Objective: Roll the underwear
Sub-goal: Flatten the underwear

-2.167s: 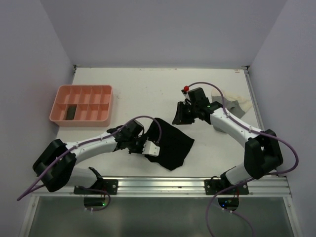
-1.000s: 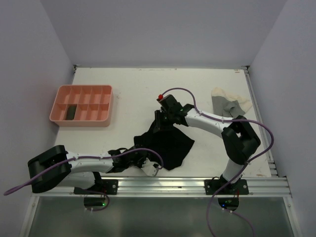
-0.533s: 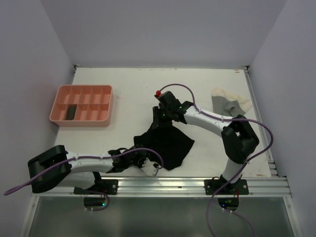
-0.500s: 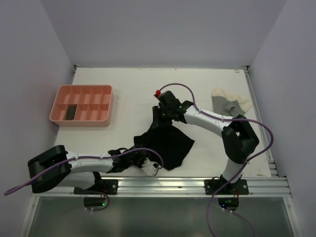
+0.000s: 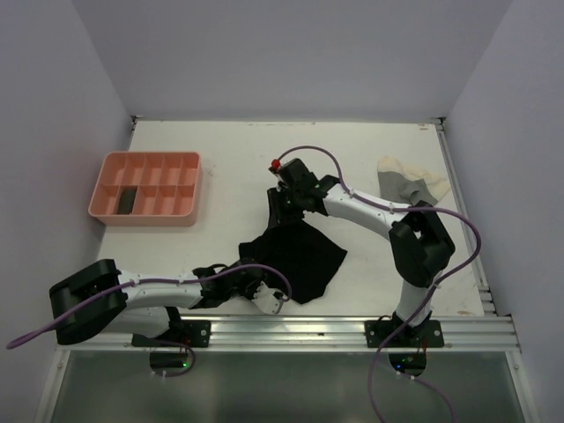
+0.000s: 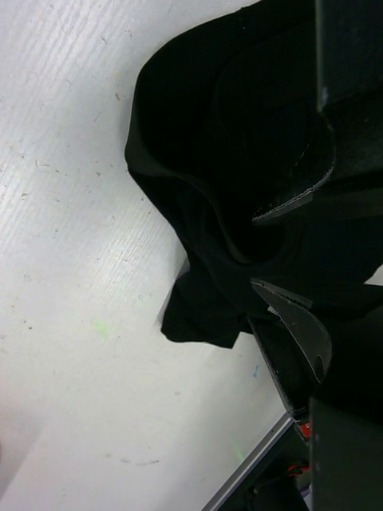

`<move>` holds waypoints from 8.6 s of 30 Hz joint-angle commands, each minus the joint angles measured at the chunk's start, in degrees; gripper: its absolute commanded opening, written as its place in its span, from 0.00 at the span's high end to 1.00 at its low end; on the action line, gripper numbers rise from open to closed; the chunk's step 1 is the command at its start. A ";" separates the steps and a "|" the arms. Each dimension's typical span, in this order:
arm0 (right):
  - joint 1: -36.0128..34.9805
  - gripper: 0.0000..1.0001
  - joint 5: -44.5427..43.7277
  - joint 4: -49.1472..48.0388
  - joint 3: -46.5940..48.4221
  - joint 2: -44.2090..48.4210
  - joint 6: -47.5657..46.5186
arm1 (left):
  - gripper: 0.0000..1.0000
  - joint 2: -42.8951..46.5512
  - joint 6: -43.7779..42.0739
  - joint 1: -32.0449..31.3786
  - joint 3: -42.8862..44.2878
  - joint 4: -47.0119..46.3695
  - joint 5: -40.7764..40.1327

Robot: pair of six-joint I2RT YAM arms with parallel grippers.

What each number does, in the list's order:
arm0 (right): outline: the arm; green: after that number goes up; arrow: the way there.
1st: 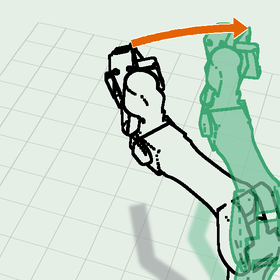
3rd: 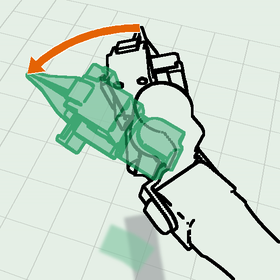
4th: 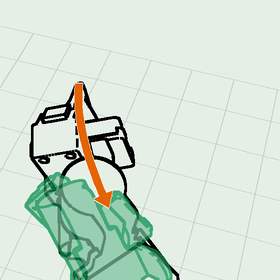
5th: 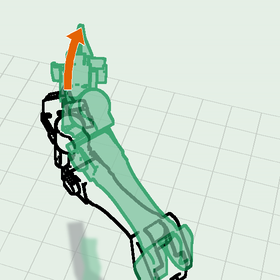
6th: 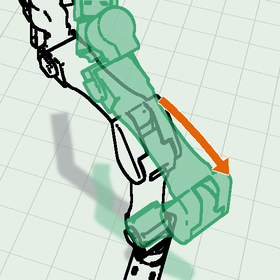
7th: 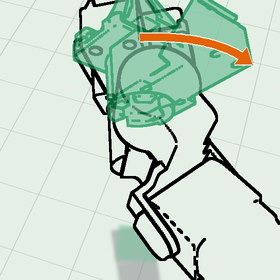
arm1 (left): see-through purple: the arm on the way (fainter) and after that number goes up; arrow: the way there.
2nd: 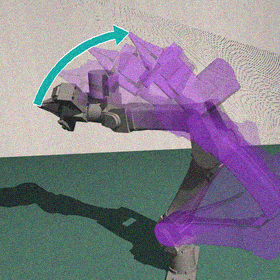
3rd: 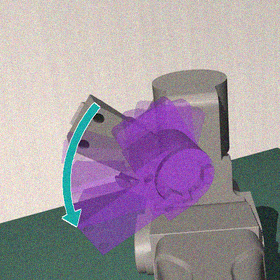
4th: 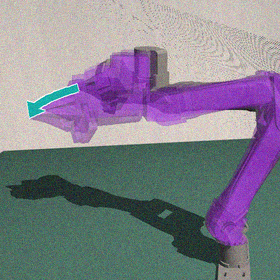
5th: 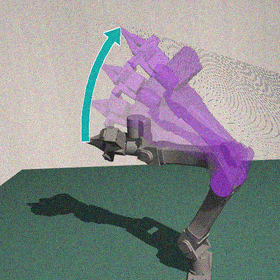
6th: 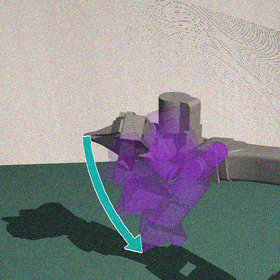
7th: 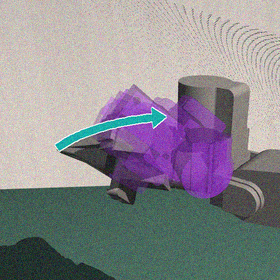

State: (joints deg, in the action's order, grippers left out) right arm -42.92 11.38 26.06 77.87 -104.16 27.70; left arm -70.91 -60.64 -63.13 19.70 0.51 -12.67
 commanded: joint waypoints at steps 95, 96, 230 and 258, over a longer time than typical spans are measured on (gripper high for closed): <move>20.50 0.72 6.64 -14.20 -35.50 15.83 4.99 | 0.39 -29.36 24.52 55.40 46.92 45.80 66.09; 20.59 0.73 6.64 -14.20 -35.33 15.74 4.99 | 0.40 -30.33 24.26 55.40 46.83 46.15 66.54; 18.39 1.00 0.49 -4.44 -39.81 32.18 0.07 | 0.44 -42.19 32.24 54.26 60.09 23.05 67.24; 19.27 1.00 2.07 -2.25 -39.19 33.76 -0.98 | 0.41 -58.36 54.31 51.09 66.60 6.43 68.48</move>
State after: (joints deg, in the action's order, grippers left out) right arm -23.92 11.81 23.14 37.69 -72.18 27.83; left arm -127.02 -9.13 -12.53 83.46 9.87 57.52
